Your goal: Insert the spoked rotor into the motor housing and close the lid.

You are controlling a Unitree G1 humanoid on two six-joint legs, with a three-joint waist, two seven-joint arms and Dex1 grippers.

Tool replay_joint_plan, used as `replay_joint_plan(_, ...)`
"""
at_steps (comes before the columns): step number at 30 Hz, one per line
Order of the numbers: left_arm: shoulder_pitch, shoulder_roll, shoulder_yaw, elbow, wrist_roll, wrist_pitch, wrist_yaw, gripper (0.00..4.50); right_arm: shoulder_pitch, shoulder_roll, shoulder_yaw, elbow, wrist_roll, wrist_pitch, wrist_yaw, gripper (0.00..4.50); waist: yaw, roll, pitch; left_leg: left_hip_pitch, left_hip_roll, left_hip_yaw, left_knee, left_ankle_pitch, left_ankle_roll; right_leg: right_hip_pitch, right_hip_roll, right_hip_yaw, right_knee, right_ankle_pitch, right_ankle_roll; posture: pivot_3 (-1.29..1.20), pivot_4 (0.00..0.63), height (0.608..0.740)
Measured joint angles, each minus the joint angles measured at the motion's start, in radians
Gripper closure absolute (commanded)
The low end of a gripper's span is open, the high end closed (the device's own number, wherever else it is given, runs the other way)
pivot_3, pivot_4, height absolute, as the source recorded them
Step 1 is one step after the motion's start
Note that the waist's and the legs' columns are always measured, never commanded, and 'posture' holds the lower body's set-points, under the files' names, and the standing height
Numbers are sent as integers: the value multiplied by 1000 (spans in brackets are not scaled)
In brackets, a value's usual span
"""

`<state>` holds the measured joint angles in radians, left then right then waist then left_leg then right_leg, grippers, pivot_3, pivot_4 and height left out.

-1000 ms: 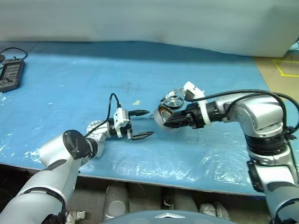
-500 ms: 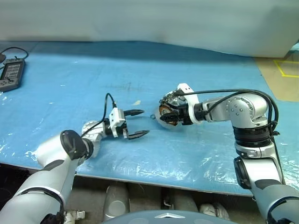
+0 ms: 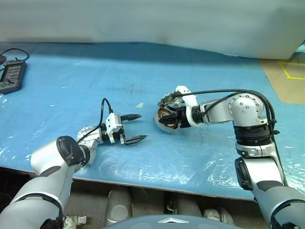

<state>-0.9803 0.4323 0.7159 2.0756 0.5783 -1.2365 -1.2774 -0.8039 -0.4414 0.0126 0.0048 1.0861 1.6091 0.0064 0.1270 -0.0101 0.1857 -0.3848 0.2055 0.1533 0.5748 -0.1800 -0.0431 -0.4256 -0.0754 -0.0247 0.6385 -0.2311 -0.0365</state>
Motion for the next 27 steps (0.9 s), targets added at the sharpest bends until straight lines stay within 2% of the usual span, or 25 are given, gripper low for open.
replay_joint_plan(7,-8,2,-1,0,-10,5,0,0,47,-67,-6,-17,199,-8,-138,2748,11,0,0,0,-1,1,-1,0,0,1,0,0,-2,-1,1,0,150,740)
replay_joint_plan(12,-11,1,-1,0,-14,7,-1,0,76,-76,-24,-28,286,-10,-222,2748,16,0,0,1,-1,0,-1,0,0,2,0,0,-2,-1,1,0,150,740)
replay_joint_plan(13,-12,1,-2,0,-14,11,-1,0,79,-70,-31,-28,297,-10,-244,1980,18,0,0,1,-1,0,-1,0,0,2,0,0,-2,-1,1,0,150,740)
replay_joint_plan(14,-12,1,-2,0,-14,13,-2,0,82,-66,-31,-27,299,-8,-257,1856,19,0,0,1,-1,0,-1,0,0,2,0,0,-2,-1,1,0,150,740)
replay_joint_plan(18,-17,1,-3,0,-15,17,-6,0,97,-38,-34,-23,330,-6,-300,427,22,0,0,1,-1,0,-1,0,0,2,-1,0,-2,-1,2,0,150,740)
replay_joint_plan(19,-19,1,-3,0,-16,19,-6,0,97,-36,-37,-23,336,-6,-306,185,23,0,0,1,-1,0,-1,0,0,2,-1,0,-2,-1,2,0,150,740)
replay_joint_plan(20,-22,1,-3,0,-17,20,-6,0,96,-36,-40,-23,346,-6,-315,36,23,0,0,1,-1,0,-1,0,0,2,-1,0,-2,-1,2,0,150,740)
replay_joint_plan(27,-26,2,-8,0,-20,25,-10,0,22,-61,-35,39,462,-3,-359,36,23,0,0,1,-1,0,-2,0,0,2,-1,0,-2,-1,2,0,150,740)
